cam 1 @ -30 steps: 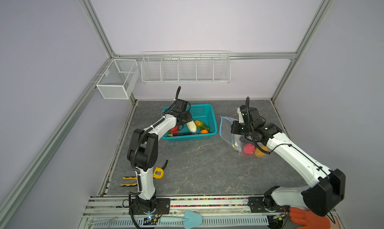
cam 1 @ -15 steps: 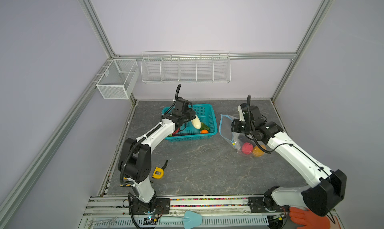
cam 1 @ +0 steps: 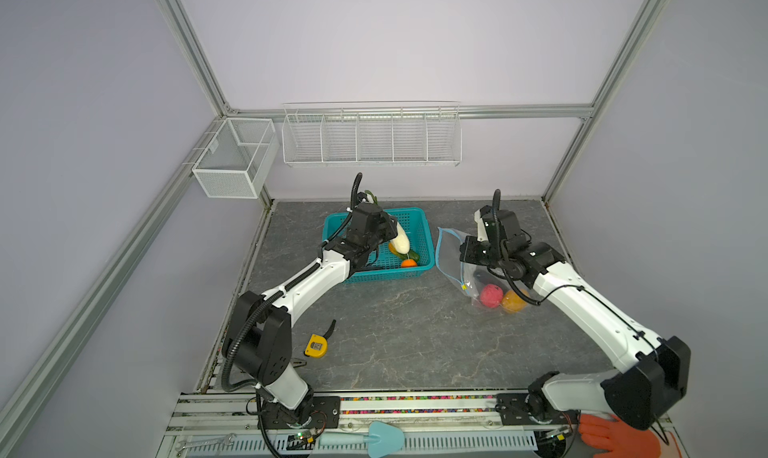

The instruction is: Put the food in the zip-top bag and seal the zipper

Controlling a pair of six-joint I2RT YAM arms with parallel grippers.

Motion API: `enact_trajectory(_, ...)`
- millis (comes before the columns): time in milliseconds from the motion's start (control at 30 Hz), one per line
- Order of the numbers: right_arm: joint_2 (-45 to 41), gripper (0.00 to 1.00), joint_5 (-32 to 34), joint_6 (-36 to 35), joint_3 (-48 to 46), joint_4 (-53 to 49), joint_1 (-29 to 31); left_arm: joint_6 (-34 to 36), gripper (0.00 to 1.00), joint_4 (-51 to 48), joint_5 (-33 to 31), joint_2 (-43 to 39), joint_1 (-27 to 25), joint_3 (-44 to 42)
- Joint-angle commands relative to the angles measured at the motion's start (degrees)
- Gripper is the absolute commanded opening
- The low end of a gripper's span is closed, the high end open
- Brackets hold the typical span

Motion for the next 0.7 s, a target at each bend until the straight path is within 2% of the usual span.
enact_trajectory(0, 0.6, 0.07, -1.7, 1.9, 0.1, 1.9, 0.4, -0.8, 0.3, 7.3, -3.6, -2.5, -2.4, -1.5)
enact_trajectory(667, -2.8, 0.07, -5.9, 6.2, -2.9, 3.8, -1.7, -2.0, 0.26, 22.1, -11.4, -0.6, -13.8, -3.9)
